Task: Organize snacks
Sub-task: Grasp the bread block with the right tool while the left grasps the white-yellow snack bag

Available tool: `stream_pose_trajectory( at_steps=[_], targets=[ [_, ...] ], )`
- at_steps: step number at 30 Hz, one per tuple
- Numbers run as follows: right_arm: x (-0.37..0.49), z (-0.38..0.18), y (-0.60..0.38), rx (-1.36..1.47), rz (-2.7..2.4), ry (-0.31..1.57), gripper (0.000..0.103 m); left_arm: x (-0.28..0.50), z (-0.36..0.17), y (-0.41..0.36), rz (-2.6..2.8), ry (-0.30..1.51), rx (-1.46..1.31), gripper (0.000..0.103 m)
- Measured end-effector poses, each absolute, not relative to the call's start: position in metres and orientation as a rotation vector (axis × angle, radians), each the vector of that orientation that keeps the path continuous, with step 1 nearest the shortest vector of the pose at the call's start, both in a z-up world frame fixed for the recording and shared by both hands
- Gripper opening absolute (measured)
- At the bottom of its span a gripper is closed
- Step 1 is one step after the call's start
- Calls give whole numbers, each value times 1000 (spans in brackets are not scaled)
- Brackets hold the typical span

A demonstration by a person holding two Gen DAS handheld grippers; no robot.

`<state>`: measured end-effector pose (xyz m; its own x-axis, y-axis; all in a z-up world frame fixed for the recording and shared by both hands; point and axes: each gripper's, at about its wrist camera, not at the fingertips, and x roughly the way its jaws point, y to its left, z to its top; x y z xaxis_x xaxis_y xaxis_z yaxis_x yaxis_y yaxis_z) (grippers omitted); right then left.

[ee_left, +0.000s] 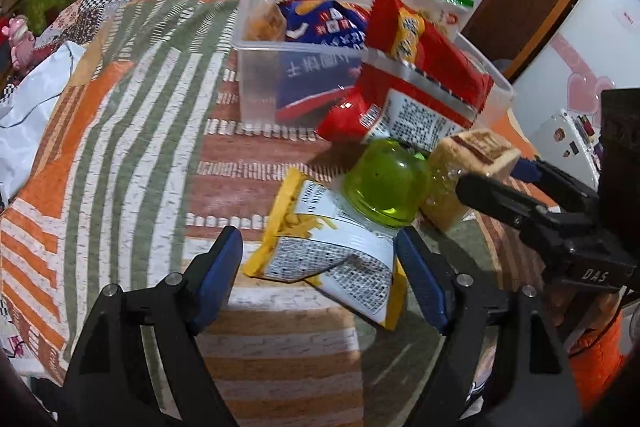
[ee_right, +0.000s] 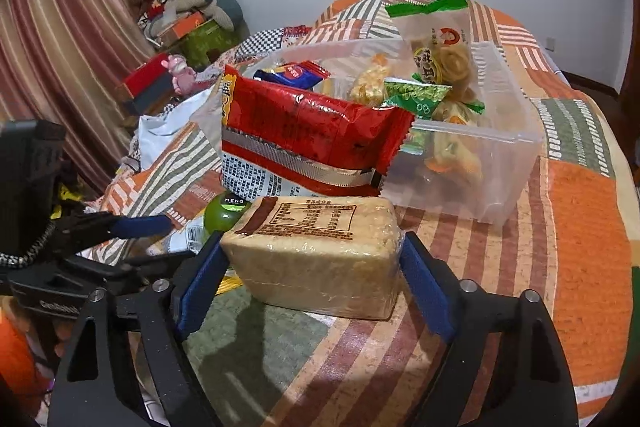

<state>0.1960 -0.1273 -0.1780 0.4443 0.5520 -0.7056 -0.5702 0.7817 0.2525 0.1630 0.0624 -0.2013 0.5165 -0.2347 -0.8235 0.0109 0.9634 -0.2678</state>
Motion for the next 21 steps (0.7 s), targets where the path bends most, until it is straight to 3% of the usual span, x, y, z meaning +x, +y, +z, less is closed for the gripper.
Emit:
stream_pose_trajectory(
  at_steps=[6, 13, 14, 18, 21],
  targets=[
    [190, -175, -130, -28, 695, 846, 79, 165, -208, 44, -177, 1024, -191, 98],
    [186, -172, -143, -1, 684, 846, 79, 163, -217, 36, -161, 989, -168, 99],
    [185, -172, -146, 2, 679, 845, 79, 161, -217, 36, -156, 983, -163, 98],
    [184, -169, -154, 17, 665, 840, 78, 151, -213, 30, -130, 970, -104, 72],
    [184, -166, -160, 27, 660, 833, 78, 146, -209, 35, -124, 966, -114, 63]
  ],
)
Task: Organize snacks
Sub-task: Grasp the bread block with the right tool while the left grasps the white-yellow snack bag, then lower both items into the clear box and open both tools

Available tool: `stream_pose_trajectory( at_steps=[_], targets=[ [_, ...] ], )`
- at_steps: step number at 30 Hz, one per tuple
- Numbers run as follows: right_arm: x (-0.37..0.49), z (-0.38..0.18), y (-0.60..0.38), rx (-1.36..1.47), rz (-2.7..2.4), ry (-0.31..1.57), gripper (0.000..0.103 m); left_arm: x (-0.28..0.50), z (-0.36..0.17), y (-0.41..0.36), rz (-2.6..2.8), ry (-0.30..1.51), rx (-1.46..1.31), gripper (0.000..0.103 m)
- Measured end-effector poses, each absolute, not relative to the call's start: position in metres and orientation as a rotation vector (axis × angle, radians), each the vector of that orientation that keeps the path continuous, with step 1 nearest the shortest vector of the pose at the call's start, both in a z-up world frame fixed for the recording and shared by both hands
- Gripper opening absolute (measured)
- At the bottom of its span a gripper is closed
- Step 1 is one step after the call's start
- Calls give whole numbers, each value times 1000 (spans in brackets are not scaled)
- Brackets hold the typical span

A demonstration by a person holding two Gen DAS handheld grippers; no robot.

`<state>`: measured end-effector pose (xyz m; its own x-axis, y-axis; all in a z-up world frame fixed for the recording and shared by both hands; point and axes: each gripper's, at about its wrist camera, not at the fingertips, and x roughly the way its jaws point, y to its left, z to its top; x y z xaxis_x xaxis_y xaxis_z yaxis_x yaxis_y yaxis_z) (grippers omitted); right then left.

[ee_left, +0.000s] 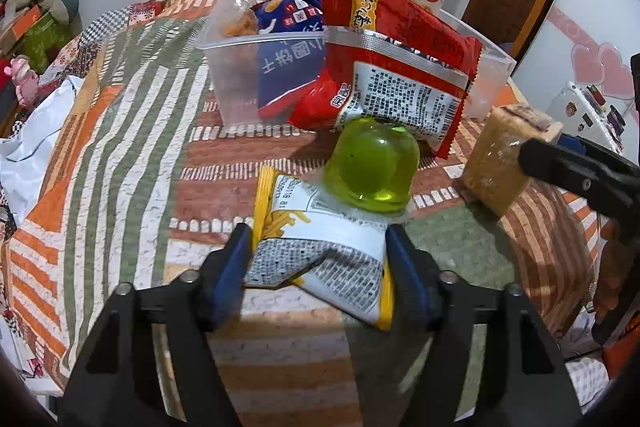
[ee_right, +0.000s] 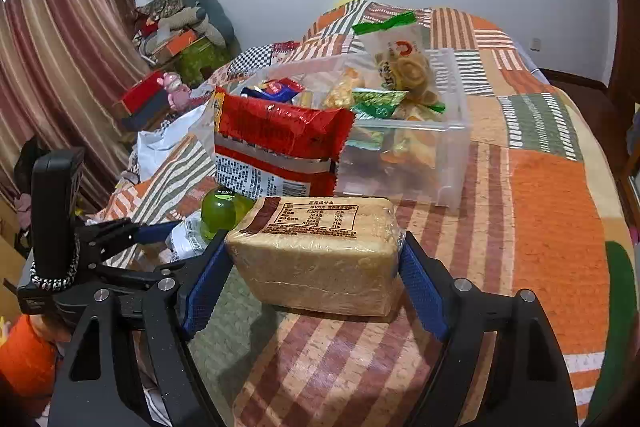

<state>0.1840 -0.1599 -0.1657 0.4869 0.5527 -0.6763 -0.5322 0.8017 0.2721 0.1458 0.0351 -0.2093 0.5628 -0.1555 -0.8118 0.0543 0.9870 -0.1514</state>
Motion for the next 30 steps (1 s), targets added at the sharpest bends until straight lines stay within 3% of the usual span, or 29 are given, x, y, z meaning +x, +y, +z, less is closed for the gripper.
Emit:
stream_pose_trajectory(
  at_steps=[3, 15, 30],
  targets=[
    [183, -161, -164, 29, 654, 817, 78, 137, -204, 38, -114, 957, -116, 58],
    [181, -139, -177, 47, 628, 755, 78, 116, -155, 64, -49, 837, -119, 57],
    [204, -103, -183, 68, 591, 637, 78, 159, -97, 65, -85, 681, -132, 57]
  ],
)
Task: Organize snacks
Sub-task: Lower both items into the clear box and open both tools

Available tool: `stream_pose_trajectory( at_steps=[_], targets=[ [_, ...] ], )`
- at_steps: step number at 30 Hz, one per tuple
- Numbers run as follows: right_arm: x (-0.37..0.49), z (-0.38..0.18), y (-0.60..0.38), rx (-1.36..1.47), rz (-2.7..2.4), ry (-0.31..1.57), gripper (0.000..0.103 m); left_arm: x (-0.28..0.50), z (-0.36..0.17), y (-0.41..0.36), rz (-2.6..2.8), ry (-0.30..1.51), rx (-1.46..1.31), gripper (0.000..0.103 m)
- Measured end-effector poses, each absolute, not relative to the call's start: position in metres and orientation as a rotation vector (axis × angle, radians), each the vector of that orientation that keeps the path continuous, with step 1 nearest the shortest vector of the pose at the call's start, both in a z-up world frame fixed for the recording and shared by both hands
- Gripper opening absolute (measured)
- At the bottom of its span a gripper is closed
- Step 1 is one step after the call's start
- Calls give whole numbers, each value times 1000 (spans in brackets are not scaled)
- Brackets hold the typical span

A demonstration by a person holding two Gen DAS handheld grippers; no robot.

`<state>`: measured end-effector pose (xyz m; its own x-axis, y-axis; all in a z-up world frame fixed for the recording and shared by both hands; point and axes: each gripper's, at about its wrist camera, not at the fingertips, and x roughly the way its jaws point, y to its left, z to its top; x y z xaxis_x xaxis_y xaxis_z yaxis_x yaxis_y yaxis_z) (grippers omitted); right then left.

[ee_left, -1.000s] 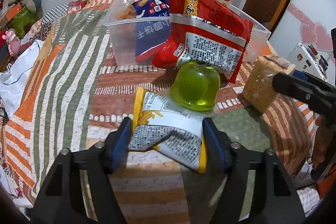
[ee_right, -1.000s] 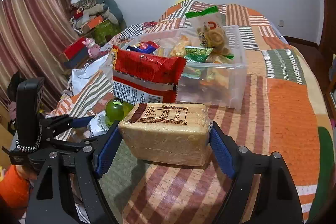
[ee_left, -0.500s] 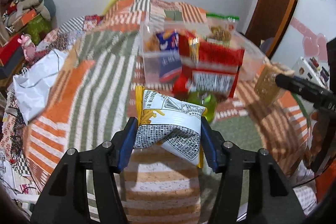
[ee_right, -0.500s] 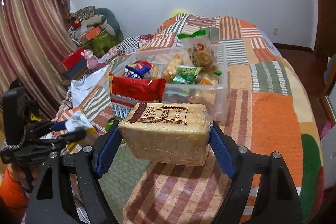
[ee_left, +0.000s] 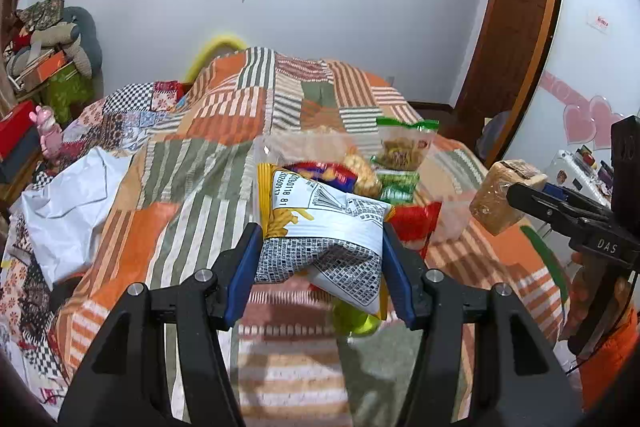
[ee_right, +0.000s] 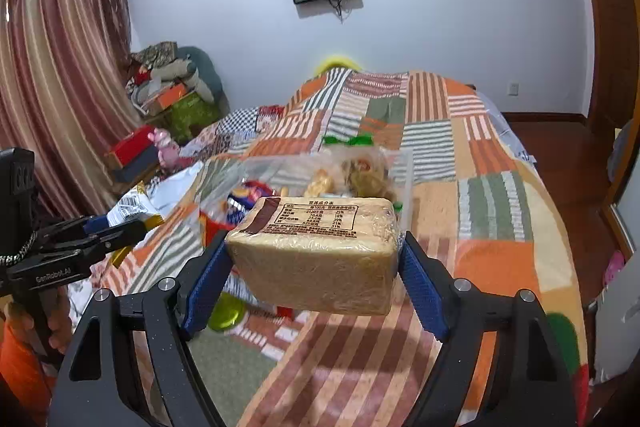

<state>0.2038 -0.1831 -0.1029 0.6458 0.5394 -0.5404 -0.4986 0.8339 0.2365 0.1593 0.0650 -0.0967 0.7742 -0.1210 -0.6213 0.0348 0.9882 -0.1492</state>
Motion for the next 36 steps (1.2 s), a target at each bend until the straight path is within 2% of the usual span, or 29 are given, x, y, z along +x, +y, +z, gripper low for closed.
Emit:
stream_pose_trajectory(
  at_steps=[22, 36],
  targets=[
    [263, -117, -150, 57, 610, 650, 78, 263, -94, 61, -111, 673, -101, 57],
    [299, -130, -136, 44, 594, 720, 78, 325, -129, 70, -78, 774, -127, 58]
  ],
)
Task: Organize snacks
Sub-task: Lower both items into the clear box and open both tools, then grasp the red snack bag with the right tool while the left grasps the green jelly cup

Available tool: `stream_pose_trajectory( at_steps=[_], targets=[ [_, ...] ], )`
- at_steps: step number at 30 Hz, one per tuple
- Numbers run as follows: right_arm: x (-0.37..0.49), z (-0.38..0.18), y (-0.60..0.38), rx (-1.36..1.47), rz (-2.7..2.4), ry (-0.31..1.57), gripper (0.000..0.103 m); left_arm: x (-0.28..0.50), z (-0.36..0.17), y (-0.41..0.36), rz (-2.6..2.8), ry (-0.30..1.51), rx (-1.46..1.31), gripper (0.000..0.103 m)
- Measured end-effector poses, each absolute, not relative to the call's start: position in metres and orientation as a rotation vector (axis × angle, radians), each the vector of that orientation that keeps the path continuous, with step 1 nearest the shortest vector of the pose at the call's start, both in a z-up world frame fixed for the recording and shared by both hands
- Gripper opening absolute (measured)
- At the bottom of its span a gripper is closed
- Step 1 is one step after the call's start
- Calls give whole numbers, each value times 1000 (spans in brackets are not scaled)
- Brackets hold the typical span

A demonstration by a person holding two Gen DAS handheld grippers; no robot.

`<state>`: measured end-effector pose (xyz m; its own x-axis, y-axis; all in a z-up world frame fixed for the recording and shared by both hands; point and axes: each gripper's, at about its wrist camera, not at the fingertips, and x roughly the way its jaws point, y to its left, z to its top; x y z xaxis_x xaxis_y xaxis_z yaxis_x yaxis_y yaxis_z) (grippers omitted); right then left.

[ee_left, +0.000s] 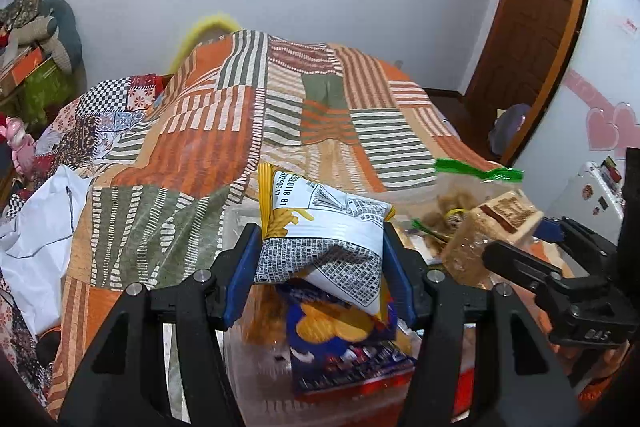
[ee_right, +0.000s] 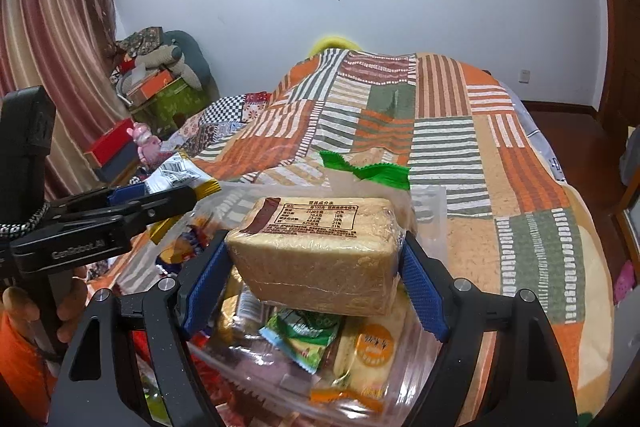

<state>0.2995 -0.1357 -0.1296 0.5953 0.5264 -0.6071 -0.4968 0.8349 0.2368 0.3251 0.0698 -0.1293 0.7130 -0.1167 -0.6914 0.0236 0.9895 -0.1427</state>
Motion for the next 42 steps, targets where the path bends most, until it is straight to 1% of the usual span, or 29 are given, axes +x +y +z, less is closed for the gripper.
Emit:
stream_pose_trajectory(
  at_steps=[3, 6, 13, 20, 22, 24, 28, 32, 42],
  targets=[
    [300, -132, -135, 40, 578, 717, 78, 331, -134, 67, -76, 785, -121, 59],
    [303, -131, -136, 51, 565, 713, 78, 333, -137, 65, -85, 797, -129, 65],
    [302, -127, -143, 77, 558, 722, 78, 326, -132, 66, -101, 800, -162, 69],
    [288, -112, -149, 65, 580, 690, 79, 300, -115, 67, -108, 768, -148, 70],
    [281, -108, -150, 52, 583, 676, 79, 290, -111, 67, -107, 761, -144, 73],
    [273, -104, -152, 47, 589, 665, 81, 278, -108, 67, -107, 752, -142, 77],
    [262, -100, -154, 41, 602, 660, 82, 254, -105, 67, -107, 746, -136, 80],
    [249, -100, -158, 32, 615, 663, 83, 234, -109, 66, -97, 757, -126, 83],
    [211, -118, -166, 43, 656, 719, 84, 200, -147, 53, -129, 871, -156, 84]
  ],
)
